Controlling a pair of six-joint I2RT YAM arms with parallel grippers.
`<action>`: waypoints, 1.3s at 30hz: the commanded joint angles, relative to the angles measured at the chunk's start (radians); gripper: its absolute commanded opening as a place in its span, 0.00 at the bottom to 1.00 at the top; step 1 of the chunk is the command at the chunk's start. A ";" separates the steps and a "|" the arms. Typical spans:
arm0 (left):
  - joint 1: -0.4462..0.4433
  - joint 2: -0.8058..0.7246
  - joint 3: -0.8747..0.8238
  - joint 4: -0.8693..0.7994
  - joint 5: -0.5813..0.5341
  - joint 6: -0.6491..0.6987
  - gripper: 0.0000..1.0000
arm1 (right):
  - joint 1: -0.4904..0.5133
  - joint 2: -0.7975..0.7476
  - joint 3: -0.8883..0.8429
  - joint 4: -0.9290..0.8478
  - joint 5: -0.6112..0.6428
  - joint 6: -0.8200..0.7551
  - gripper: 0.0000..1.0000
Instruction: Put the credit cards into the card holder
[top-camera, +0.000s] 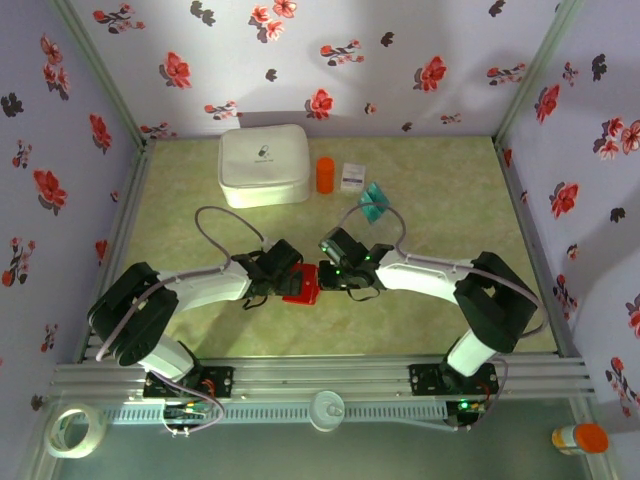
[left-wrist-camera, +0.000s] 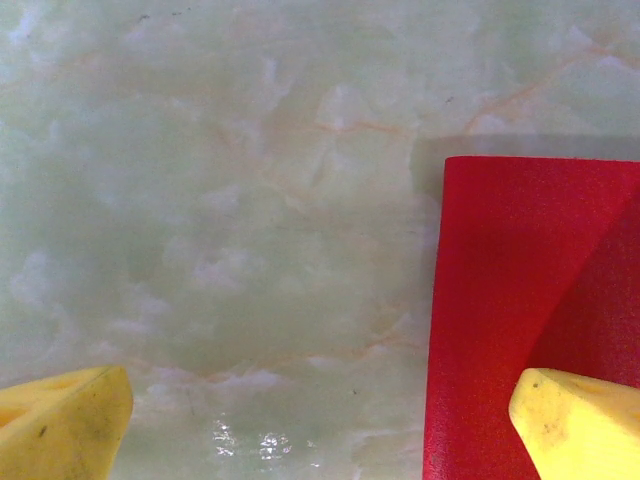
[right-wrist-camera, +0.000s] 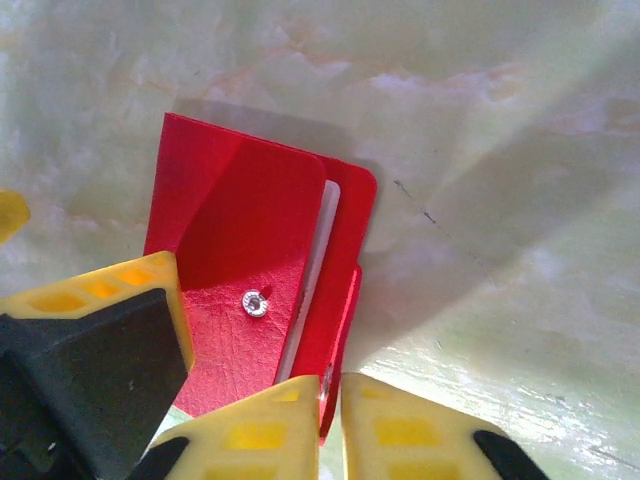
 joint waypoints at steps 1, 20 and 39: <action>-0.018 0.025 -0.037 -0.020 0.028 -0.004 1.00 | 0.006 0.008 0.008 0.020 -0.012 0.019 0.10; -0.018 -0.008 -0.069 0.006 0.032 -0.014 1.00 | -0.009 0.097 -0.014 0.262 -0.135 0.134 0.00; -0.018 -0.033 -0.068 0.000 0.034 -0.017 1.00 | -0.009 0.164 -0.098 0.310 -0.105 0.182 0.00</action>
